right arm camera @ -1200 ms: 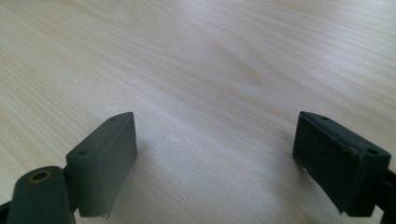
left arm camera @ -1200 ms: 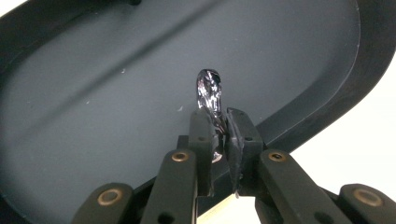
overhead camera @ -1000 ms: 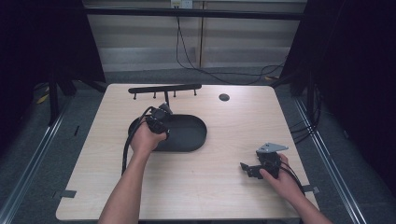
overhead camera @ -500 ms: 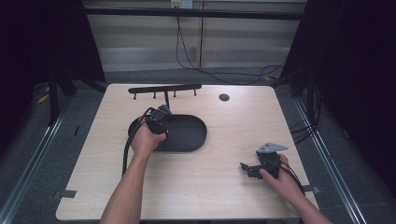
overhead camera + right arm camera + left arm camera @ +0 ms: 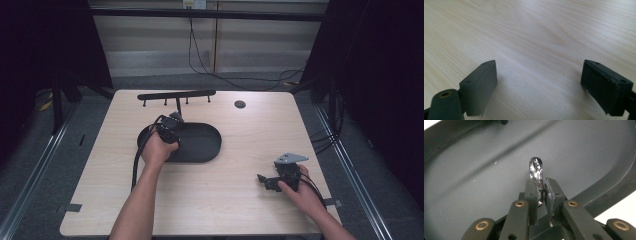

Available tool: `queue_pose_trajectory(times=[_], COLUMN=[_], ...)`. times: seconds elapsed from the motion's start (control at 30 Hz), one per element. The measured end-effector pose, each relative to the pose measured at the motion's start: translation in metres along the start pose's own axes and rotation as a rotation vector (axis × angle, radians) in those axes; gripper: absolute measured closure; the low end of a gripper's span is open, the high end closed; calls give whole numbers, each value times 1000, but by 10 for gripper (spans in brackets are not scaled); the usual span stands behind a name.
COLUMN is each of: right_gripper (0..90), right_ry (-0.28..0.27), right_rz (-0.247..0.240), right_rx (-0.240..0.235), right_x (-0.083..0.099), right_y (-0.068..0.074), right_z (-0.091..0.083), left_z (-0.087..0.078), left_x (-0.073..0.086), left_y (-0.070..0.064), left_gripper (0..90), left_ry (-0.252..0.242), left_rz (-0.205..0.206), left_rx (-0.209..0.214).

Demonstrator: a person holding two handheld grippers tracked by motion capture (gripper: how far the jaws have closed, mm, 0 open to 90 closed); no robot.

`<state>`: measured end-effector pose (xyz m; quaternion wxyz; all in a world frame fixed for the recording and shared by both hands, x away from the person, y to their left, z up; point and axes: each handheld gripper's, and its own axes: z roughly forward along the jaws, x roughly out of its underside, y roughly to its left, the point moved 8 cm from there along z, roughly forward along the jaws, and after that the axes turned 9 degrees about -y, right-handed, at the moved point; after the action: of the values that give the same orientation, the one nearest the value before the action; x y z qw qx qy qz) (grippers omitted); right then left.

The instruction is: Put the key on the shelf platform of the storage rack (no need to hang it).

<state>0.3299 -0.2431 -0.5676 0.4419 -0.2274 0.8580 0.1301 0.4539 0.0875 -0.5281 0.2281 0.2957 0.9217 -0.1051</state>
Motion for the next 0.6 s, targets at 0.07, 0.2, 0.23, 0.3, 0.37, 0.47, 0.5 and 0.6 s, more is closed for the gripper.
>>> queue_pose_trajectory(times=[0.07, 0.2, 0.23, 0.3, 0.37, 0.47, 0.5, 0.6], right_gripper=[131, 130, 131, 131, 131, 131, 131, 131], right_ry=[0, 1, 0, 1, 0, 1, 1, 1], right_rz=[0, -3, 0, -2, 0, -3, -3, -2], right_rx=[0, 0, 0, 0, 0, 0, 0, 0], right_x=[0, 0, 0, 0, 0, 0, 0, 0], right_y=[0, 0, 0, 0, 0, 0, 0, 0], right_z=[0, 0, 0, 0, 0, 0, 0, 0], left_z=[1, 2, 3, 5, 5, 7, 7, 7], left_x=[0, 0, 0, 0, 1, 0, 0, -1], left_y=[0, 2, 2, 3, 3, 4, 4, 4], left_gripper=[811, 810, 810, 810, 809, 807, 802, 799], left_ry=[3, 4, 5, 3, 11, -3, -3, -17], left_rz=[-1, 3, 4, -3, -15, -9, -9, -13], left_rx=[0, -8, -11, -6, -9, -11, -11, -15])
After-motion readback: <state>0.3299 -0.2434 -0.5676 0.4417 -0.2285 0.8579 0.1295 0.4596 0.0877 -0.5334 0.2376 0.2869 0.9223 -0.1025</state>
